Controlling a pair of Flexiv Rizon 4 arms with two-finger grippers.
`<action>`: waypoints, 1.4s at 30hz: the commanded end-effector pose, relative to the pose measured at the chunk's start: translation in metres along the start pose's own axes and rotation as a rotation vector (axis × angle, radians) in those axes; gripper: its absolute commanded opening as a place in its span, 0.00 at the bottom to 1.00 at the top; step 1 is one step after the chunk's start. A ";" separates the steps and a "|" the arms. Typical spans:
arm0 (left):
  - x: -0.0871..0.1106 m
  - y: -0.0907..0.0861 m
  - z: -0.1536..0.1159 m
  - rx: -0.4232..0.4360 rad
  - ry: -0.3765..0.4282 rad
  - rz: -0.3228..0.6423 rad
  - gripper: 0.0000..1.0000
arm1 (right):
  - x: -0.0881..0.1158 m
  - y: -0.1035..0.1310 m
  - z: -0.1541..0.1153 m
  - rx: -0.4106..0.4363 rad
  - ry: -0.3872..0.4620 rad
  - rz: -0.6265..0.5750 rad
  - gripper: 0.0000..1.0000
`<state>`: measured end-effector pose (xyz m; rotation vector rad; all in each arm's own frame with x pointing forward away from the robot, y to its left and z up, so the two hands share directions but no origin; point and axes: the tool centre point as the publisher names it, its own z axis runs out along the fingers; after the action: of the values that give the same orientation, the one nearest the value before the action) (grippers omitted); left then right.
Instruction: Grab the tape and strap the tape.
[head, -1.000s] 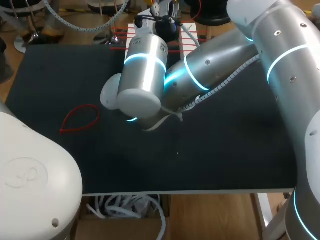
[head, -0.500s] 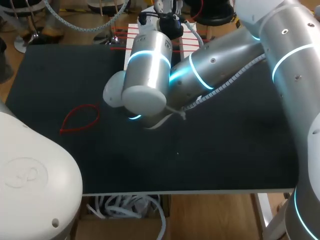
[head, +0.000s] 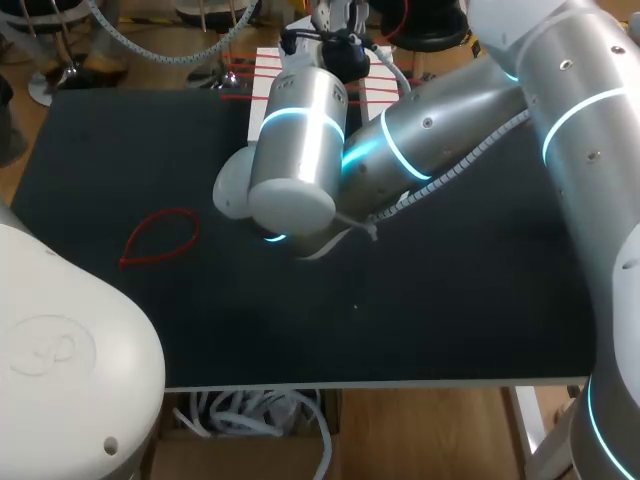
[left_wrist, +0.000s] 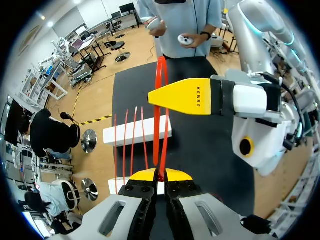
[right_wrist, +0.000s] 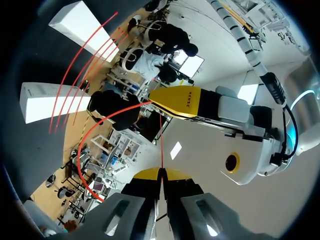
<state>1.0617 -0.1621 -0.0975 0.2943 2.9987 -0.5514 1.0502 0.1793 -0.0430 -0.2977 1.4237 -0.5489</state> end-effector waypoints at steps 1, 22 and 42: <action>-0.001 0.000 0.000 -0.002 0.002 0.001 0.00 | -0.001 0.000 0.000 0.000 0.002 -0.004 0.00; -0.001 0.000 0.000 -0.002 0.002 0.001 0.00 | 0.002 -0.004 -0.007 -0.030 0.023 -0.017 0.00; -0.001 0.000 0.000 -0.002 0.002 0.001 0.00 | -0.002 0.003 -0.004 -0.079 0.072 -0.028 0.00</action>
<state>1.0617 -0.1621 -0.0975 0.2943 2.9987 -0.5515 1.0480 0.1815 -0.0468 -0.3597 1.5048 -0.5287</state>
